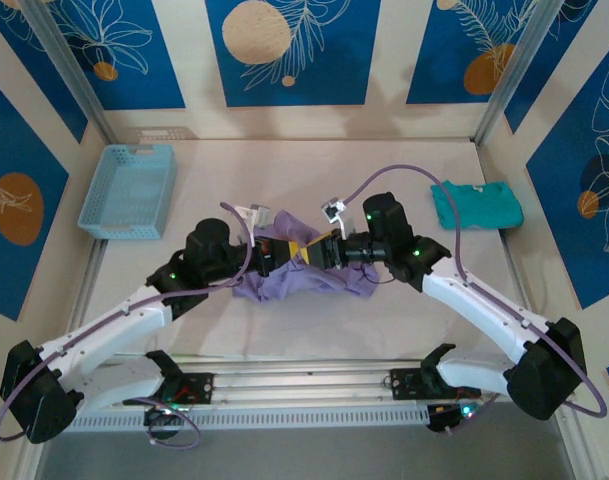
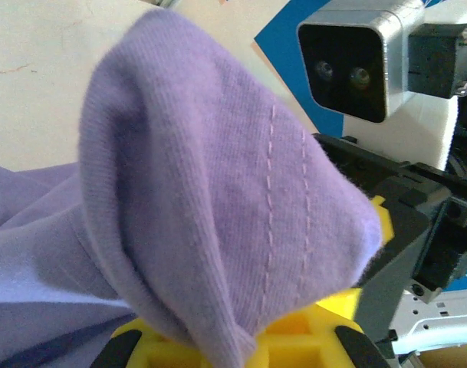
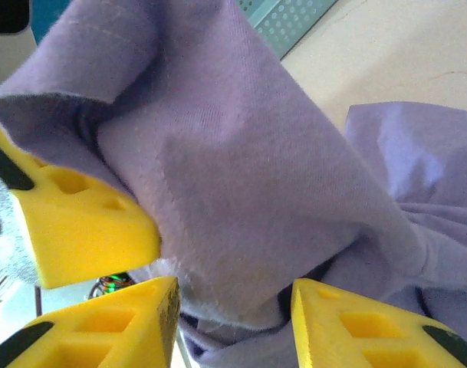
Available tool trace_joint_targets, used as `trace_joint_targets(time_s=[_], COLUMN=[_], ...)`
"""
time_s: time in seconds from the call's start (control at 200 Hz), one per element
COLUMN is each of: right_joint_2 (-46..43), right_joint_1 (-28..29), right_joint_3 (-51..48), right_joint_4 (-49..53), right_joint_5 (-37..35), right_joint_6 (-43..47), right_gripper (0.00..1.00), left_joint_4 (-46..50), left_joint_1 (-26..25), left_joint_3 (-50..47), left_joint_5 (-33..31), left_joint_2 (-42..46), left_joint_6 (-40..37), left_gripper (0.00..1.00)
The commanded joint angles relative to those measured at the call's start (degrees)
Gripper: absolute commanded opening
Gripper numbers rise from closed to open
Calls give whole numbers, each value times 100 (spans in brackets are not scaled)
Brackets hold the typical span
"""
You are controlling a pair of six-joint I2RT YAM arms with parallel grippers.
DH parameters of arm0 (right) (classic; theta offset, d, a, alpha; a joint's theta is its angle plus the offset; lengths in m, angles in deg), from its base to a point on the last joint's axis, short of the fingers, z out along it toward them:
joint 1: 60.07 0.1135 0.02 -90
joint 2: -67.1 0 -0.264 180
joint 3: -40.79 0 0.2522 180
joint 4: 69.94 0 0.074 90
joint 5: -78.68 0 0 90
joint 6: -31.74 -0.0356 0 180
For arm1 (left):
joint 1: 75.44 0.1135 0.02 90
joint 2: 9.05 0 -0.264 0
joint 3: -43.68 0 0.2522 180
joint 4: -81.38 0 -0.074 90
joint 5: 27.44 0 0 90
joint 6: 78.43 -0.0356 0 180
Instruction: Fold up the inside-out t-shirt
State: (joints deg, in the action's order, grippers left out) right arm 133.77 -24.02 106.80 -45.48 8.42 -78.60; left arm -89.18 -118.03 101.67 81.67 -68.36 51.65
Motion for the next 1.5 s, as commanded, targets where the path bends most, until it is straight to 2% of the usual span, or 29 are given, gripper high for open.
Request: trace_joint_targets(time_s=[0.0,0.25,0.36,0.485,0.58,0.685,0.79,0.9,1.145,1.215,1.255,1.365,1.495], right_joint_2=[47,-107,-258,-245,-159,29,169,231,67,-82,-186,-399,-340], right_joint_1=[42,4,-34,-29,-39,-28,-19,-14,-28,-52,-71,-167,-190], right_joint_3=[-39,-165,-246,-313,-403,-435,-370,-342,-351,-328,-316,-346,-321], right_joint_4=[-271,-338,-312,-142,-346,-620,-705,-846,-714,-569,-507,-781,-1308], right_joint_5=[202,537,540,309,461,618,681,732,710,714,723,997,1258], right_joint_6=[266,215,270,528,556,510,518,461,516,537,505,18,-910], right_gripper=[36,0,0,22,36,43,45,41,7,0,0,0,0], left_joint_4=[-250,-193,-209,-237,-229,-228,-221,-215,-128,0,107,400,787], left_joint_1=[41,84,121,136,138,138,148,150,189,207,217,239,240], left_joint_3=[-28,-36,-53,-64,-63,-72,-90,-94,-94,-99,-99,-90,-37], left_joint_5=[152,75,100,140,167,172,174,164,88,-40,-167,-545,-946], left_joint_2=[111,127,134,156,155,156,165,166,171,177,196,233,348], left_joint_6=[76,27,44,53,53,61,62,62,12,-32,-68,-295,-703], left_gripper=[0,0,0,0,0,0,0,0,0,0,0,9,28])
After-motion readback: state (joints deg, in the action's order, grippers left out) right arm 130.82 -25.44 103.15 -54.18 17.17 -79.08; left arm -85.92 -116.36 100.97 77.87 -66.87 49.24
